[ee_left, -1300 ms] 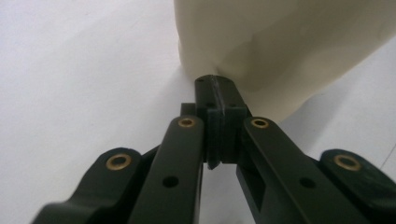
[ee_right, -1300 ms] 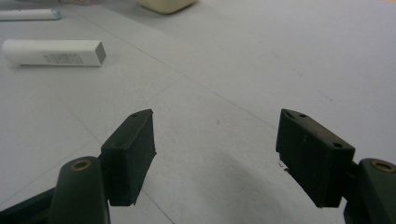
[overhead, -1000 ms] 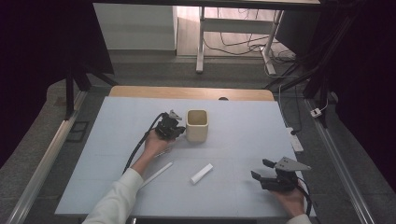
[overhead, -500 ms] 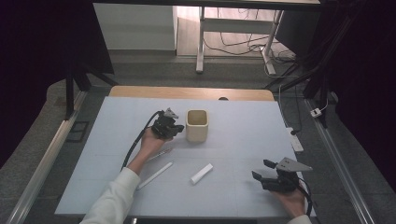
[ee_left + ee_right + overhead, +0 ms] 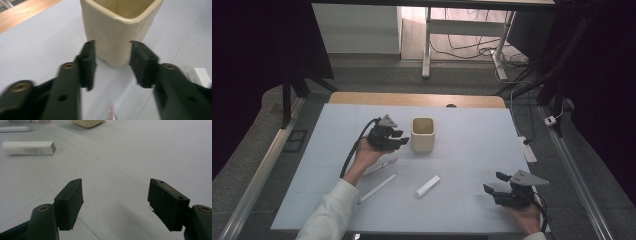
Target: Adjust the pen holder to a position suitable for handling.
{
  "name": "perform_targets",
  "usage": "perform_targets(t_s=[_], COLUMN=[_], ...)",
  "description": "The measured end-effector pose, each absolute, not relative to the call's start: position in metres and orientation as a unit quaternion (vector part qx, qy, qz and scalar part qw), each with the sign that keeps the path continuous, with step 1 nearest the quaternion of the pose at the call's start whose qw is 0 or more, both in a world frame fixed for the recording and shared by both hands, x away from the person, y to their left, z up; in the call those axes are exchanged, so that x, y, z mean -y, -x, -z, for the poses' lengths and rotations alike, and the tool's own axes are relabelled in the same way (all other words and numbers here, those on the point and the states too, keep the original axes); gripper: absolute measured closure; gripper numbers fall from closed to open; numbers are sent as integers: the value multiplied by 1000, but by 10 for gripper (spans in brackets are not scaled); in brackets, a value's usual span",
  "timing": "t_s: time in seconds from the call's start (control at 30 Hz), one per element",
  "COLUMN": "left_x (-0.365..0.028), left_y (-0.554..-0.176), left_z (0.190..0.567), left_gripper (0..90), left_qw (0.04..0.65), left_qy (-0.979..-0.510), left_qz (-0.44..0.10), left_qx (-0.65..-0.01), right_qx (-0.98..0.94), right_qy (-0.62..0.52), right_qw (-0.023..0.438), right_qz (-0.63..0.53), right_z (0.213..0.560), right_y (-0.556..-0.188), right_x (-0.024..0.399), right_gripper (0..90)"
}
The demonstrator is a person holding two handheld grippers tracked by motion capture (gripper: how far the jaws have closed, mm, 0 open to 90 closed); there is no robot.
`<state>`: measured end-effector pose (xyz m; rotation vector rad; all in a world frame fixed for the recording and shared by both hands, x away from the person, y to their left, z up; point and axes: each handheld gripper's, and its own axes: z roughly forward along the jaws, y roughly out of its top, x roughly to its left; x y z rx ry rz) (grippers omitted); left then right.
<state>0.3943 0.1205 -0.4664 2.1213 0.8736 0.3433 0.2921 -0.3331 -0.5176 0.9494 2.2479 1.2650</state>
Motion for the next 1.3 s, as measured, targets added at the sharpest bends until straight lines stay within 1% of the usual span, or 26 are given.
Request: perform_targets(t_s=[0.07,0.17,0.4,0.6,0.8,1.3], left_x=[-123,-128,-144,-158,-167,-177], left_y=[-390,-382,-361,-340,-332,-315], left_z=[462,457,452,447,445,454], left_gripper=[476,431,389,370,360,350], left_qw=[399,399,402,400,396,344], left_qy=[-840,-841,-841,-841,-843,-876], left_qz=[-137,-134,-130,-138,-134,-108], left_qx=[-341,-340,-339,-337,-340,-320], right_qx=[-803,-804,-802,-800,-804,-805], right_qy=[-338,-337,-336,-332,-329,-327], right_qw=[192,190,188,187,187,188], right_qz=[-452,-451,-456,-464,-460,-458], right_z=[518,518,517,515,516,516], right_y=[-293,-293,-293,-292,-292,-292], right_x=[333,333,333,330,329,331], right_gripper=[279,280,280,280,280,279])
